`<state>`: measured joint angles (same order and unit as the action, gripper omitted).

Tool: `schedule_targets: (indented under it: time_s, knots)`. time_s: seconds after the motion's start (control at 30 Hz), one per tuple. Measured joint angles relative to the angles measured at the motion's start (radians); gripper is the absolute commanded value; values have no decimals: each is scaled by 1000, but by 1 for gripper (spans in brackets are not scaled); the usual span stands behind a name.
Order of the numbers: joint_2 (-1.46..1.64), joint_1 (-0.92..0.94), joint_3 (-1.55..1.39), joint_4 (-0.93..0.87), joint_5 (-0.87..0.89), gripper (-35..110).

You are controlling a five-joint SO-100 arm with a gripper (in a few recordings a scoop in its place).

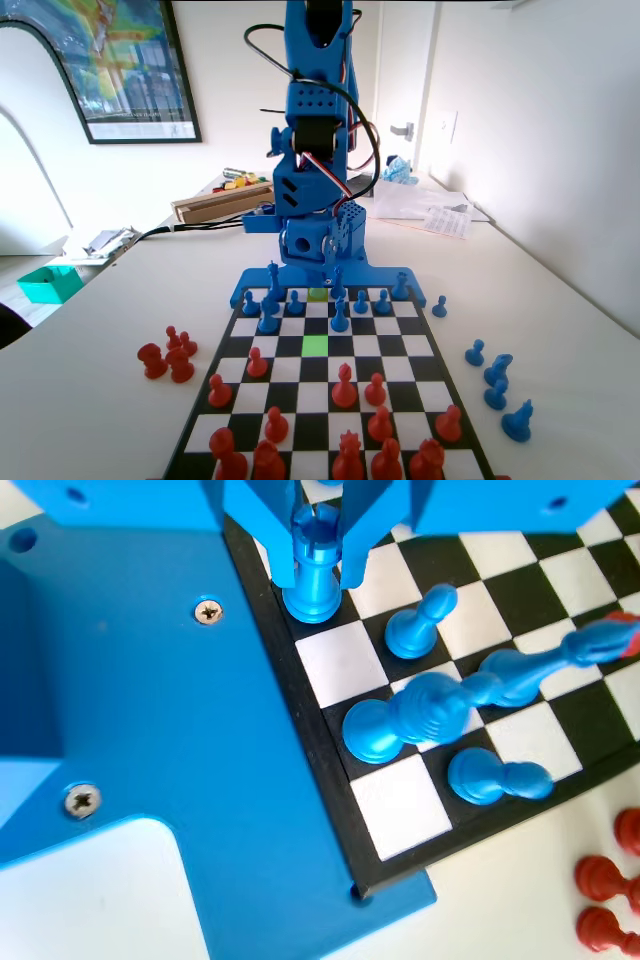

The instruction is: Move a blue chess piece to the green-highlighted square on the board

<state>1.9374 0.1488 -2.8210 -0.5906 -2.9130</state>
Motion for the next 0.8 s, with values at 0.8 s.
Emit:
schedule_targets:
  time_s: [0.8]
  knots:
    - [-98,8,367,-259,195,1]
